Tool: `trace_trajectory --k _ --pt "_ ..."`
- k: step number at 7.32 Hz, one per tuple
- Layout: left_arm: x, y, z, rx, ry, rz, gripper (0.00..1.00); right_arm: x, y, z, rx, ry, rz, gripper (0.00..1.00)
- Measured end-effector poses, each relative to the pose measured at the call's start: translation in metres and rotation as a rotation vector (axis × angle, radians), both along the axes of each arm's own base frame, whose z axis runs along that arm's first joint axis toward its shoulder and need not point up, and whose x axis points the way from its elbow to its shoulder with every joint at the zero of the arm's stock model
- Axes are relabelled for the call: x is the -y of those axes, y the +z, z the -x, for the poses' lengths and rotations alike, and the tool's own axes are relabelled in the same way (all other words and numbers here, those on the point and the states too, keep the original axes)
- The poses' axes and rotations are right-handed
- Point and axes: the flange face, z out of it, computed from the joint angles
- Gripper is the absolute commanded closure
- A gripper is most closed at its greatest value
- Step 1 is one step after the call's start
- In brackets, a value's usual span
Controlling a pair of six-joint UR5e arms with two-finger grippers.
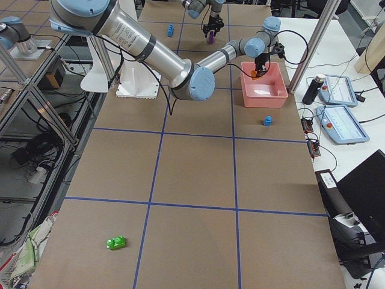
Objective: Put all blocks into box
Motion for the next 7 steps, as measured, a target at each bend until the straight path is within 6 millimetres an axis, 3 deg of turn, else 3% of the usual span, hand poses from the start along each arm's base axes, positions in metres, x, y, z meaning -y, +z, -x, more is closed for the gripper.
trace_trajectory --k 2,4,5,7 --pt "-0.001 -0.005 0.000 0.007 -0.080 0.071 1.00 0.000 -0.002 0.002 0.002 -0.001 -0.003 0.01" --pt "-0.003 -0.028 0.001 -0.018 -0.131 0.121 1.00 0.003 -0.008 -0.002 0.006 0.006 -0.006 0.02" --pt "-0.008 -0.050 0.003 -0.052 -0.137 0.148 1.00 0.006 -0.012 -0.012 0.009 0.017 -0.008 0.11" --pt "-0.014 -0.103 0.006 -0.116 -0.196 0.226 1.00 0.007 -0.014 -0.044 -0.002 0.045 0.010 0.02"
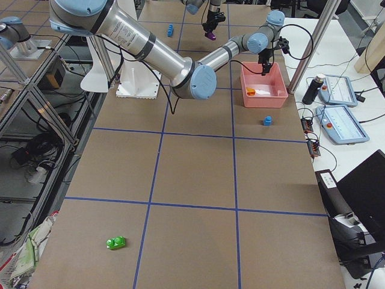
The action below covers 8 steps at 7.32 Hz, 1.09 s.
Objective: Put all blocks into box
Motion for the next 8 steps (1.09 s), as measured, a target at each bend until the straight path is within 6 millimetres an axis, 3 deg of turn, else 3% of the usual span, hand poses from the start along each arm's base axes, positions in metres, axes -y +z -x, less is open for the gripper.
trace_trajectory --k 1,3,6,8 --pt "0.002 -0.031 -0.002 -0.036 -0.051 0.052 1.00 -0.003 0.008 -0.020 -0.009 0.017 0.008 0.01" --pt "0.025 -0.113 -0.012 -0.123 -0.186 0.163 1.00 -0.010 0.036 -0.056 -0.025 0.062 -0.001 0.01" --pt "0.062 -0.237 -0.029 -0.230 -0.361 0.290 1.00 -0.016 0.105 -0.074 -0.127 0.103 -0.040 0.01" --pt "0.111 -0.278 -0.057 -0.269 -0.435 0.275 1.00 -0.016 0.151 -0.081 -0.196 0.131 -0.090 0.01"
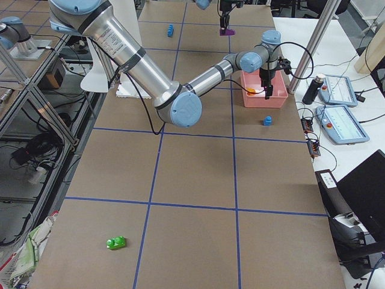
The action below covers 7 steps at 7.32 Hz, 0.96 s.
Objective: Put all blocks into box
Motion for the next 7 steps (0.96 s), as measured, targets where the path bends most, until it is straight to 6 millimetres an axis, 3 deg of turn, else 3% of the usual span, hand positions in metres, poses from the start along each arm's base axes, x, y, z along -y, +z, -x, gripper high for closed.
trace_trajectory --k 3,5,7 --pt "0.076 -0.037 -0.047 -0.021 -0.109 0.002 1.00 0.015 0.057 0.011 0.007 0.048 -0.044 0.01" --pt "0.100 -0.058 -0.062 -0.011 -0.136 0.003 1.00 0.031 0.061 0.038 0.037 0.070 -0.048 0.01" --pt "0.111 -0.066 -0.068 0.002 -0.160 0.000 1.00 0.041 0.058 0.075 0.049 0.063 -0.056 0.02"
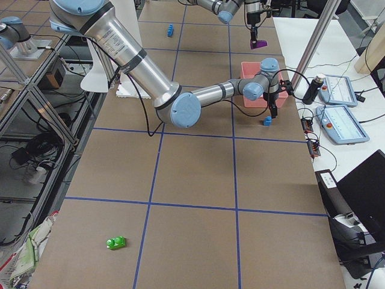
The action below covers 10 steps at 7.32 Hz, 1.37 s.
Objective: Put all blocks into box
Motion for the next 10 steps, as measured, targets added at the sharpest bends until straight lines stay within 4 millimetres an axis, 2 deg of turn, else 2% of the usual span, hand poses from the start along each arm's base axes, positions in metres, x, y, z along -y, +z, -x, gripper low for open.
trace_trajectory --k 2,5,6,7,8,10 --pt "0.006 -0.007 -0.006 0.003 -0.002 0.001 1.00 0.002 0.016 0.021 -0.020 0.000 -0.004 0.02" --pt "0.006 -0.007 -0.015 0.002 0.006 -0.003 1.00 0.001 0.040 0.028 -0.048 -0.003 0.024 0.09" --pt "0.005 -0.007 -0.016 0.002 0.009 -0.005 1.00 0.001 0.045 0.030 -0.055 -0.004 0.031 0.25" --pt "0.004 -0.007 -0.018 0.003 0.011 -0.005 1.00 0.000 0.049 0.031 -0.060 -0.006 0.037 0.57" --pt "0.003 -0.006 -0.021 0.003 0.015 -0.004 1.00 0.001 0.050 0.033 -0.063 -0.006 0.041 1.00" --pt "-0.001 -0.005 -0.033 0.015 0.008 -0.010 1.00 0.004 0.043 0.036 -0.061 -0.008 0.039 1.00"
